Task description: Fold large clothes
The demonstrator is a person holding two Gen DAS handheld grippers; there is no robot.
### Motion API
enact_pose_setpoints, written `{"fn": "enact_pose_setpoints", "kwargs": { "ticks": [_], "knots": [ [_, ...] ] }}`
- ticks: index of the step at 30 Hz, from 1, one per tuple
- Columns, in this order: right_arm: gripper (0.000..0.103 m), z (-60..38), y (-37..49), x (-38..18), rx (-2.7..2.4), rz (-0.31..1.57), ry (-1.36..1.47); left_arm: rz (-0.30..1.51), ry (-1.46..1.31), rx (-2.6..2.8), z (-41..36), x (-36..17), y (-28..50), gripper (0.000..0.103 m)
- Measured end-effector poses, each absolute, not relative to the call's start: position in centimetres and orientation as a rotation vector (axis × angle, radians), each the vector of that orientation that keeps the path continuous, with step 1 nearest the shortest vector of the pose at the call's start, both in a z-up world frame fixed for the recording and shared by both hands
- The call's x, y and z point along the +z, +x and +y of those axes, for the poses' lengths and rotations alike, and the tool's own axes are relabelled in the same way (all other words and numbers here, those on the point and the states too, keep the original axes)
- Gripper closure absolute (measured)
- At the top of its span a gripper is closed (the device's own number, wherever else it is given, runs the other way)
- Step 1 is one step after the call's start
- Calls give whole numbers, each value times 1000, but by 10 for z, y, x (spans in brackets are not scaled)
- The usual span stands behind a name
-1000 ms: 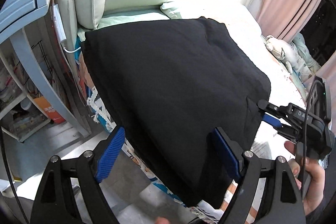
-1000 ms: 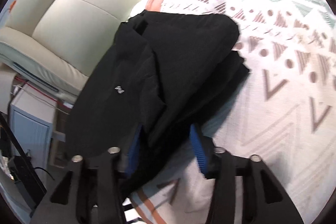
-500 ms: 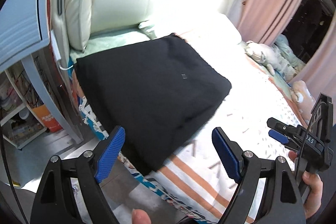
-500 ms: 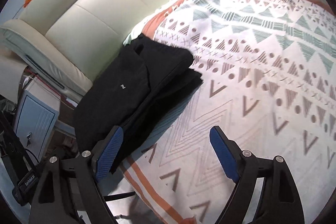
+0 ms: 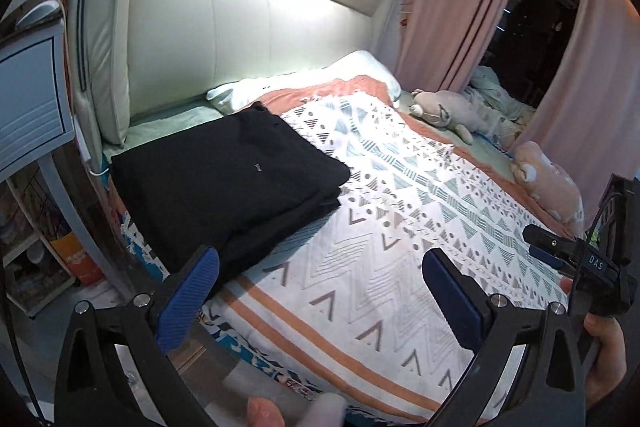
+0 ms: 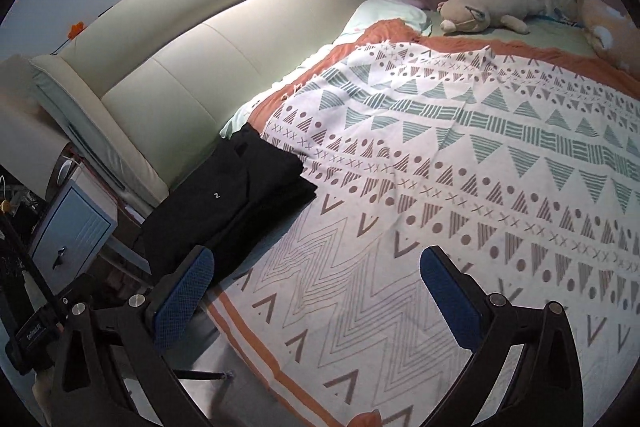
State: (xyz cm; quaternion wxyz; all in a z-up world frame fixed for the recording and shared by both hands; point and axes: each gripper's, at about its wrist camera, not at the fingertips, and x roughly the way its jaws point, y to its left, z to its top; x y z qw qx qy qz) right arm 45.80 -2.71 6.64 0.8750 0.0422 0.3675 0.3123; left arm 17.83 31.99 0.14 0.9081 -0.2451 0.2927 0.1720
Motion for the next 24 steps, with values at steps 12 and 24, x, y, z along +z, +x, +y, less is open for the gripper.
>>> {"fn": "enact_pose_setpoints", "kwargs": {
  "ticks": [12,24],
  "knots": [
    [0,-128,377,102,604,665,47,547,-409,296,241,31,157,0],
    [0,-228,274,104,449,545,9,507,-341,156,156,49,124,0]
  ]
}}
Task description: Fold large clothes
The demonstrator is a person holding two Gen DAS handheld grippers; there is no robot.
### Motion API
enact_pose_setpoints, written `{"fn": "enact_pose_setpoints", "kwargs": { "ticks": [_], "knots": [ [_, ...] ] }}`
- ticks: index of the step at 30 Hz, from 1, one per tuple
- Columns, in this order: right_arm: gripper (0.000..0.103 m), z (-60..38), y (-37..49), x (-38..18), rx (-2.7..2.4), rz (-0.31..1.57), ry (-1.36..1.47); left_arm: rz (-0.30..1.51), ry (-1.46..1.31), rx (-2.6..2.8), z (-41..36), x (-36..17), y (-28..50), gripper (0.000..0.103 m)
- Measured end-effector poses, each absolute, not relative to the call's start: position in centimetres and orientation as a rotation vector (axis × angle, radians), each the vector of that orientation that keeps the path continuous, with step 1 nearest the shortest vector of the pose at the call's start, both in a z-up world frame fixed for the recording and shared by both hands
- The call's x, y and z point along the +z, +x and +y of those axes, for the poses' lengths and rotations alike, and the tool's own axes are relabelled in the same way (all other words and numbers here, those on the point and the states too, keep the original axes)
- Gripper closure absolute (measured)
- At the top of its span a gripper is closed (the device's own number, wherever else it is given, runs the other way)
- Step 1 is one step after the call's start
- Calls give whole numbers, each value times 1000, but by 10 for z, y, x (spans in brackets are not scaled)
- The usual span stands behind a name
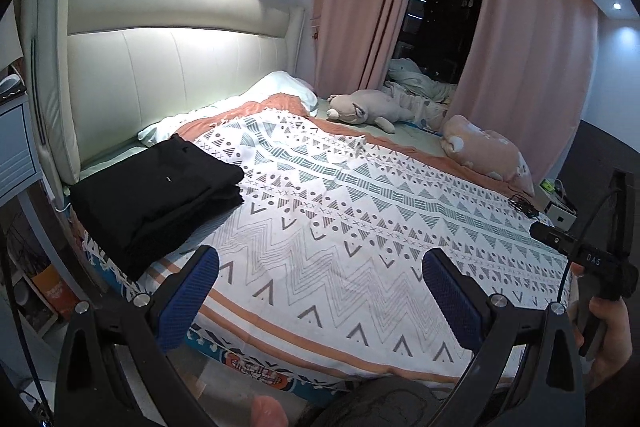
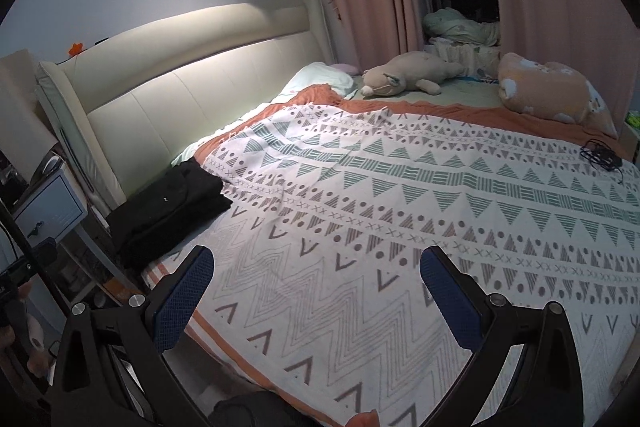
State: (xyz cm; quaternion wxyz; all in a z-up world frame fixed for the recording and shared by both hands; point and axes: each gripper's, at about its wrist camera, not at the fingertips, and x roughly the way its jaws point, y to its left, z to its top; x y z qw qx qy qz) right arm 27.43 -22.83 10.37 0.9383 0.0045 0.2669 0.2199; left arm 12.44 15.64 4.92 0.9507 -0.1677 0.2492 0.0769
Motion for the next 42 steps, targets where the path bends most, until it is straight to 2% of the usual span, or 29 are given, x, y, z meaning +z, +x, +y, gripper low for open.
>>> {"fn": "enact_pose_setpoints", "kwargs": {
  "ticks": [22,36,42],
  "knots": [
    [0,-313,93,66,285,437,107,424,-247,60,64,41,28,0],
    [0,-328,26,30,246,380,101,386,-196,19,35,26,-24,0],
    [0,-331,14,34,228,359,100,364,-193,16,33,29,-35,0]
  ]
}}
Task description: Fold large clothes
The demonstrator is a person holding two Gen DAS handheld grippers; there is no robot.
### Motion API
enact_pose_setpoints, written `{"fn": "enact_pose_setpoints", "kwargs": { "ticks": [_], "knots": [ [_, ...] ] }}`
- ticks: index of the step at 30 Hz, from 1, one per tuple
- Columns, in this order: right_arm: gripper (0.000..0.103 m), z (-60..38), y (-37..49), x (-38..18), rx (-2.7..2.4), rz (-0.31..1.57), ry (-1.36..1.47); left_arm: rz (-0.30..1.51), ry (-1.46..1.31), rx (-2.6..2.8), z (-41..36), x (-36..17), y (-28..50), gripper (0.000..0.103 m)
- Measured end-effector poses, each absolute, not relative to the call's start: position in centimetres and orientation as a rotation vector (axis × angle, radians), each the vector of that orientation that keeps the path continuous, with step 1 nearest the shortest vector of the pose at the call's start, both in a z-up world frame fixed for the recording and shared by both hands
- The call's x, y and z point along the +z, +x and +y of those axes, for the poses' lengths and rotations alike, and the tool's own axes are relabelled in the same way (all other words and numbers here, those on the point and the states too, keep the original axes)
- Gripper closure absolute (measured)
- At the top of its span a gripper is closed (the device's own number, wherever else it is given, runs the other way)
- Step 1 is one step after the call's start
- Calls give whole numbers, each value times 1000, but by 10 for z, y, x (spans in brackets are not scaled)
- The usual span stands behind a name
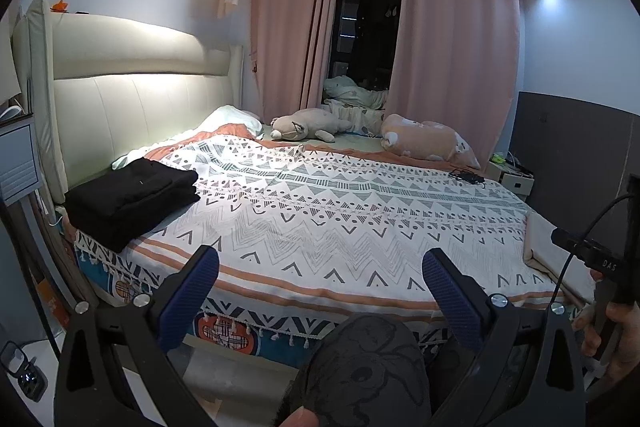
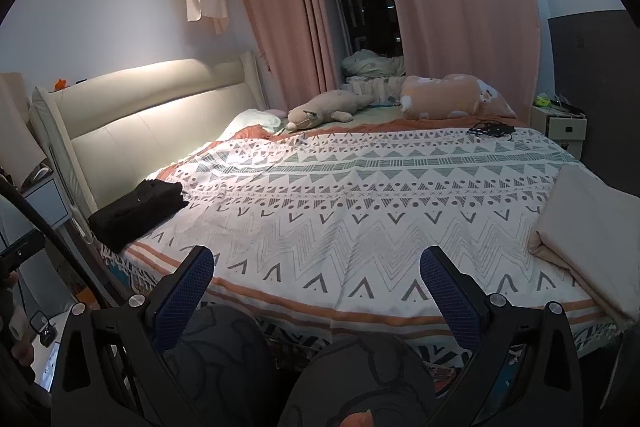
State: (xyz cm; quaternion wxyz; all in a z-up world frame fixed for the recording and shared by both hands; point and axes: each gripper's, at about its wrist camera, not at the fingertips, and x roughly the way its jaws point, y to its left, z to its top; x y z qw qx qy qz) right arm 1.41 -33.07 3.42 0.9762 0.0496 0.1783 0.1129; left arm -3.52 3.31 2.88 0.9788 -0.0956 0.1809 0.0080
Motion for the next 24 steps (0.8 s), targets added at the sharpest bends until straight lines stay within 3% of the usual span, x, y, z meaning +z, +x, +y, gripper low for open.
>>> {"fn": "enact_pose_setpoints", "kwargs": {
  "ticks": [24],
  "knots": [
    [0,-330,-8,26,232,305,99,327,-172,19,29,43,-48,0]
  ]
}}
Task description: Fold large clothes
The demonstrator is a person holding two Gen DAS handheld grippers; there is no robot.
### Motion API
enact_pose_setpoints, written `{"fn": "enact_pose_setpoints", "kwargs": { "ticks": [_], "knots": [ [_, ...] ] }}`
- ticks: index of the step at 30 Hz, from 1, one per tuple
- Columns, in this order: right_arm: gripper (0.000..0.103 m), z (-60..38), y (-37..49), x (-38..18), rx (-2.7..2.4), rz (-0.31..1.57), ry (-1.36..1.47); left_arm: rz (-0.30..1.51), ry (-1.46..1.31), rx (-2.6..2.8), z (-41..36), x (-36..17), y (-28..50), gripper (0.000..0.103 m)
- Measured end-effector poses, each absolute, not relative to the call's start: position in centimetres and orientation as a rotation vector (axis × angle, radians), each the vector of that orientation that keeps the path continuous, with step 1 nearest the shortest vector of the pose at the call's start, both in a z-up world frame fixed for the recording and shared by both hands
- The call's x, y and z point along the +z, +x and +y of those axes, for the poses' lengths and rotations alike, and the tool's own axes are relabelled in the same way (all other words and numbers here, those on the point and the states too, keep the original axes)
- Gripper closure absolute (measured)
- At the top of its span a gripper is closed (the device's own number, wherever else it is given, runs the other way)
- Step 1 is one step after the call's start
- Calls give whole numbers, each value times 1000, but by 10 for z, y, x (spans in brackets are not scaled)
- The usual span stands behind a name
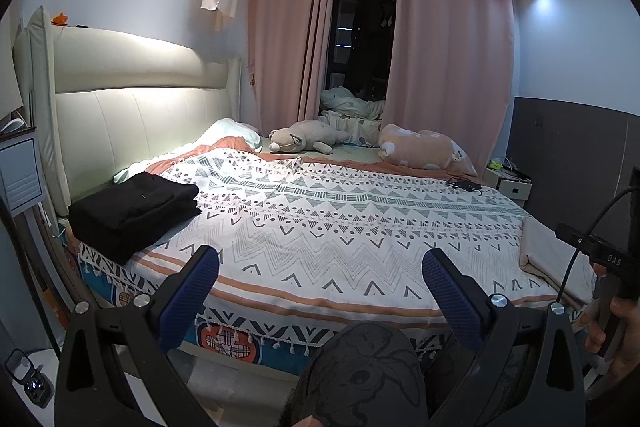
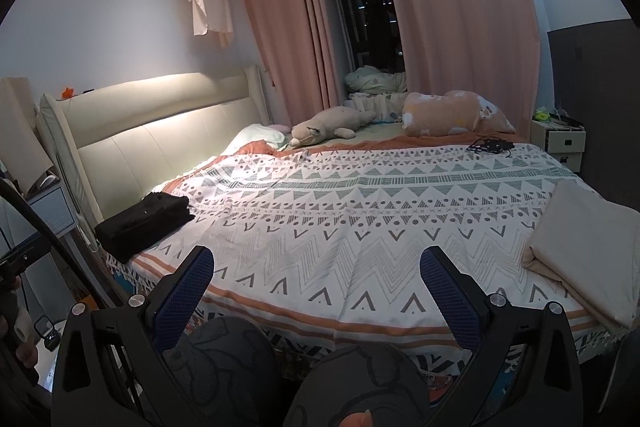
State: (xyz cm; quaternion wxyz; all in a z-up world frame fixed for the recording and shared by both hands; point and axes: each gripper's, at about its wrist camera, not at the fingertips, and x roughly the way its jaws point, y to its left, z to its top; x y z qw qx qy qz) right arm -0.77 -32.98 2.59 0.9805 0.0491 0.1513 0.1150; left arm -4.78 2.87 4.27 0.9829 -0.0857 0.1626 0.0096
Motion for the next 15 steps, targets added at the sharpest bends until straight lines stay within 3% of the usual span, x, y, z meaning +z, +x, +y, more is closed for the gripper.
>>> {"fn": "enact_pose_setpoints", "kwargs": {
  "ticks": [15],
  "knots": [
    [0,-328,-8,23,227,301,102,336,-170,13,28,43,-44,0]
  ]
}}
